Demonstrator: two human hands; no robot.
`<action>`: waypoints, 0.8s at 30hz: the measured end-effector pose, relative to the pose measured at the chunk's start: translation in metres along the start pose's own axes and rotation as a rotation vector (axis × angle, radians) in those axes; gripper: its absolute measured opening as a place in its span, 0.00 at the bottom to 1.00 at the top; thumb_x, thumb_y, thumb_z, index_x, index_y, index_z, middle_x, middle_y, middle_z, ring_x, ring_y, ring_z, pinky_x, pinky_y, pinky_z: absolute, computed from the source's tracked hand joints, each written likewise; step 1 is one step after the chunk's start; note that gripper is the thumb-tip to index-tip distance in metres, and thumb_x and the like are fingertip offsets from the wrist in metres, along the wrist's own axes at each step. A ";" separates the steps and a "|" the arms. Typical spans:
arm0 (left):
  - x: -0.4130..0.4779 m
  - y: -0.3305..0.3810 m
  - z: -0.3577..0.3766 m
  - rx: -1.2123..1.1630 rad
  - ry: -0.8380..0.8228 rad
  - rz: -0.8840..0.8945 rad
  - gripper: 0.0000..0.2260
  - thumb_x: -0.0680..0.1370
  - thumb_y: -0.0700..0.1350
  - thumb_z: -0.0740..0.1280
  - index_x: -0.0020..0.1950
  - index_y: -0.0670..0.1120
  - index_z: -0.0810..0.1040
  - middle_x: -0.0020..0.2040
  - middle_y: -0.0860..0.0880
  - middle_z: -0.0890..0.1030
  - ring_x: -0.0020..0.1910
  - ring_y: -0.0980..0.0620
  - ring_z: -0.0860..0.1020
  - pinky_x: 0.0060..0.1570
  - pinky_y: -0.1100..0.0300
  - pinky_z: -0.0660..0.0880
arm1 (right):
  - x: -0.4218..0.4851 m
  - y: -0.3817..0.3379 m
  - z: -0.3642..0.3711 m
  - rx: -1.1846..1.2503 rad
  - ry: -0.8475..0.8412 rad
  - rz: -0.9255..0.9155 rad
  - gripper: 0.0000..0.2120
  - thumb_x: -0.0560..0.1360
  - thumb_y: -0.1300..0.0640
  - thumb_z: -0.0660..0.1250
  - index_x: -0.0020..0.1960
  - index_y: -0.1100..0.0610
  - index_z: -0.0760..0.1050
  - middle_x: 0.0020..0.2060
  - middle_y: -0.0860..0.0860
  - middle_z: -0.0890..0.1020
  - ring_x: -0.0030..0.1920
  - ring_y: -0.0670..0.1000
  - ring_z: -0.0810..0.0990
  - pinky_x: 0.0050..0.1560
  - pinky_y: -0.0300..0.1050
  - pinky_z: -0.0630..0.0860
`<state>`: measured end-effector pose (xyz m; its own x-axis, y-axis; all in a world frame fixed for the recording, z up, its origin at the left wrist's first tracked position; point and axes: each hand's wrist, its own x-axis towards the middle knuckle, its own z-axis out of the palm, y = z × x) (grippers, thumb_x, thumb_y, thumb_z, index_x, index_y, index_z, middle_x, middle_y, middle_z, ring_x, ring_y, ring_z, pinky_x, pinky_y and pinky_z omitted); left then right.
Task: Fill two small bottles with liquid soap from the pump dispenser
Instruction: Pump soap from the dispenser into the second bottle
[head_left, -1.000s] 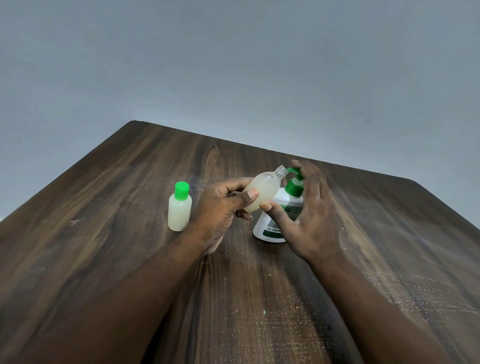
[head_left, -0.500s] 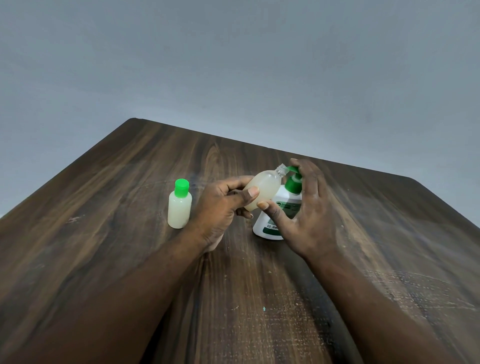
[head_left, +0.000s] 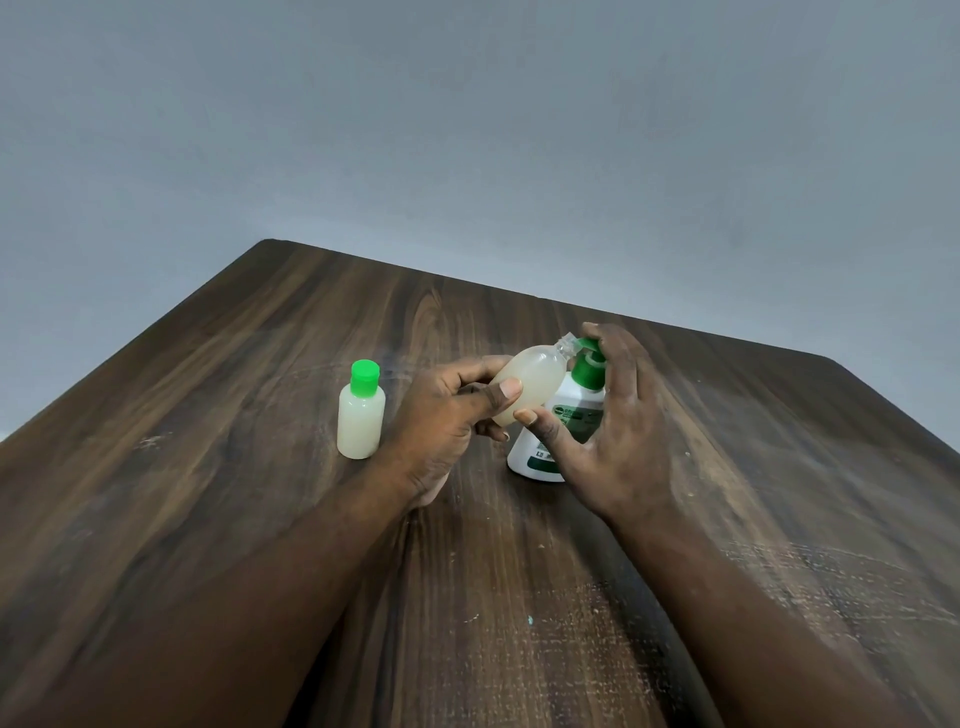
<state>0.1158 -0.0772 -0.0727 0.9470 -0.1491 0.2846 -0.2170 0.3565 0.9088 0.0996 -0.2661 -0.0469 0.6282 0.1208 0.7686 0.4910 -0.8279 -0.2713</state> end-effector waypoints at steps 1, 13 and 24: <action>0.000 0.000 0.000 -0.010 0.001 0.000 0.19 0.75 0.50 0.73 0.64 0.44 0.84 0.54 0.41 0.86 0.47 0.52 0.81 0.37 0.60 0.77 | 0.000 -0.001 -0.001 0.002 -0.002 0.001 0.46 0.73 0.24 0.65 0.76 0.57 0.69 0.72 0.52 0.74 0.70 0.49 0.73 0.67 0.46 0.73; 0.001 0.001 0.001 -0.040 0.004 0.005 0.17 0.77 0.48 0.73 0.64 0.43 0.84 0.55 0.41 0.86 0.48 0.50 0.81 0.37 0.61 0.77 | 0.003 -0.002 -0.004 0.019 0.014 -0.018 0.45 0.74 0.25 0.66 0.77 0.58 0.68 0.72 0.52 0.74 0.70 0.51 0.74 0.65 0.50 0.76; 0.002 -0.001 0.000 -0.019 0.016 0.000 0.19 0.75 0.50 0.73 0.64 0.43 0.84 0.55 0.41 0.86 0.47 0.50 0.81 0.37 0.61 0.77 | 0.006 -0.003 -0.008 0.024 -0.020 -0.022 0.45 0.74 0.25 0.65 0.77 0.56 0.67 0.71 0.50 0.73 0.68 0.50 0.75 0.64 0.54 0.78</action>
<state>0.1178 -0.0783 -0.0734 0.9507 -0.1347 0.2792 -0.2122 0.3737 0.9029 0.0968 -0.2676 -0.0367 0.6287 0.1496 0.7631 0.5188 -0.8117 -0.2683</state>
